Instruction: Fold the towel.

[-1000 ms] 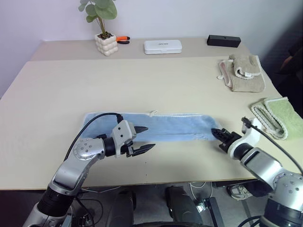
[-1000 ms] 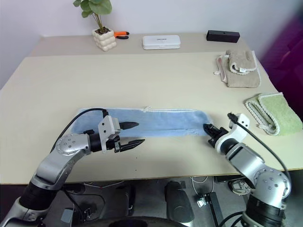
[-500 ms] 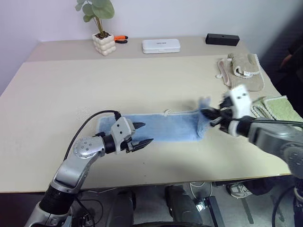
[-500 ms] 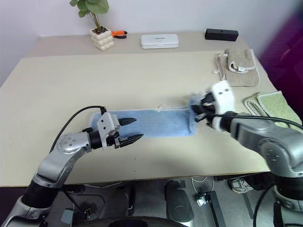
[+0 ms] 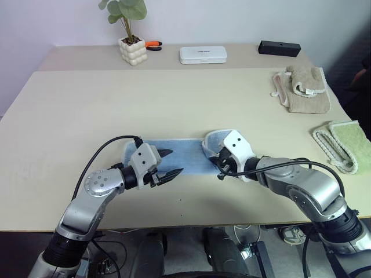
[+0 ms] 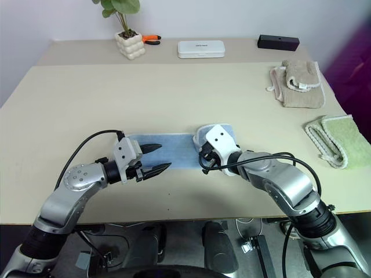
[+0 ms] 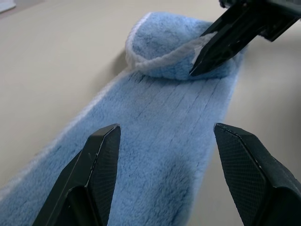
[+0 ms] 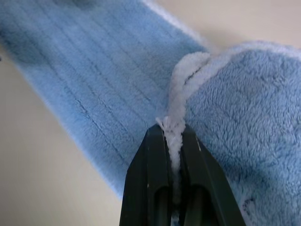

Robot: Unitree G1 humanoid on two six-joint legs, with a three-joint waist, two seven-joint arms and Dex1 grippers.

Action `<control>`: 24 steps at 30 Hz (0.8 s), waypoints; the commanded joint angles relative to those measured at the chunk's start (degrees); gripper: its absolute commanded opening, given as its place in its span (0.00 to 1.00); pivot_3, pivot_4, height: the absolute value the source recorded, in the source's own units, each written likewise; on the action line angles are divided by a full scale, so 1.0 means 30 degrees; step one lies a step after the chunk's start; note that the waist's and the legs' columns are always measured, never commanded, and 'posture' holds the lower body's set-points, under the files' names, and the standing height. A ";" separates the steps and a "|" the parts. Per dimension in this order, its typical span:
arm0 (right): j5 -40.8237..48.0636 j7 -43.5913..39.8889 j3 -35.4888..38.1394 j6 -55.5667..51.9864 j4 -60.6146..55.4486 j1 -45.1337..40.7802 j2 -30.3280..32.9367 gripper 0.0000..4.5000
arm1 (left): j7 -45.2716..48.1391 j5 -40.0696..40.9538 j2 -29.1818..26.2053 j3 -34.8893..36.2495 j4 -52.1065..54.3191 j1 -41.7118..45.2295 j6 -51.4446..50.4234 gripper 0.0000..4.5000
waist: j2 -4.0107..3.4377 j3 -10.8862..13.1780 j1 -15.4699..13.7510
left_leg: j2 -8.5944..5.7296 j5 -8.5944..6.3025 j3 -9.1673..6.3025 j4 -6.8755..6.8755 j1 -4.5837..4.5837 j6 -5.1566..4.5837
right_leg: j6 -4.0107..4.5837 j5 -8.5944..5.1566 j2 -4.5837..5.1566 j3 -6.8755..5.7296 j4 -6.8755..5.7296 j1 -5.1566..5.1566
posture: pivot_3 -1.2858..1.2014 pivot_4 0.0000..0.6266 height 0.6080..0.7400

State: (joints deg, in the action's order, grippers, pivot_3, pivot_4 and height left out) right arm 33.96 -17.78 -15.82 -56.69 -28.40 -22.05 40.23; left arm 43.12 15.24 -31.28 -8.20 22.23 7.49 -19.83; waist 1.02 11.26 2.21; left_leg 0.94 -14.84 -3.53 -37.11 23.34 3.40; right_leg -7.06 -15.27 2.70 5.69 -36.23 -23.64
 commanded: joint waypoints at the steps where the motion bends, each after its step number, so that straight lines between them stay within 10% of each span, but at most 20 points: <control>1: 0.0296 -0.1723 0.1155 0.0817 -0.1520 0.0515 0.0370 0.30 | -0.0111 0.0091 0.0029 0.0195 0.0526 0.0154 -0.0034 0.72 | 0.0000 0.0000 -0.0015 | 0.0000 0.0000 0.0001 -0.0003 0.0000 0.0000 | -0.0001 0.0001 0.0001 0.0000 0.0000 0.0003 | 0.52 0.24 0.96; 8: 0.0914 -0.3801 0.4042 0.2031 -0.2873 0.1761 0.0868 0.94 | -0.0450 0.0329 0.0047 0.0733 0.0395 -0.0242 -0.0203 0.72 | 0.0002 -0.0002 0.0023 | 0.0000 0.0000 -0.0001 -0.0005 -0.0006 0.0000 | -0.0007 0.0003 0.0000 -0.0002 0.0000 0.0015 | 0.52 0.24 0.96; 12: -0.0084 -0.2955 0.5174 0.2427 -0.0099 0.0971 -0.0089 0.69 | -0.1369 0.1710 0.0509 0.2198 0.1169 -0.1119 -0.1498 0.72 | 0.0008 -0.0005 0.0123 | 0.0003 0.0000 0.0005 -0.0019 -0.0027 0.0000 | 0.0003 0.0019 -0.0002 -0.0001 -0.0007 0.0029 | 0.52 0.24 0.96; 18: -0.3209 -0.3319 0.2816 0.5188 0.3277 0.0535 -0.1517 0.01 | -0.1945 0.3314 0.0579 0.3483 0.2349 -0.2729 -0.3192 0.72 | 0.0009 -0.0007 0.0095 | 0.0004 0.0001 -0.0001 -0.0016 -0.0043 0.0001 | 0.0006 0.0022 -0.0007 -0.0001 -0.0030 0.0030 | 0.52 0.24 0.96; 24: -0.6501 -0.4594 -0.0170 0.8749 0.6466 0.1381 -0.2527 0.01 | -0.3379 0.6348 0.1232 0.5865 0.3659 -0.5490 -0.5953 0.72 | 0.0016 -0.0016 0.0113 | 0.0008 0.0000 0.0005 -0.0005 -0.0047 0.0001 | 0.0001 0.0023 -0.0004 -0.0001 -0.0028 0.0026 | 0.52 0.24 0.96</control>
State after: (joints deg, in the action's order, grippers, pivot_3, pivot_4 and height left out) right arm 16.79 -30.22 -14.28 -32.51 -10.36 -18.62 32.83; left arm 34.31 30.97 -27.96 7.02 30.36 -8.70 -35.89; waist 1.07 11.21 2.55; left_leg 0.96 -14.83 -3.52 -37.13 23.14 3.40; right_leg -7.05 -15.20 2.68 5.69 -36.34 -23.51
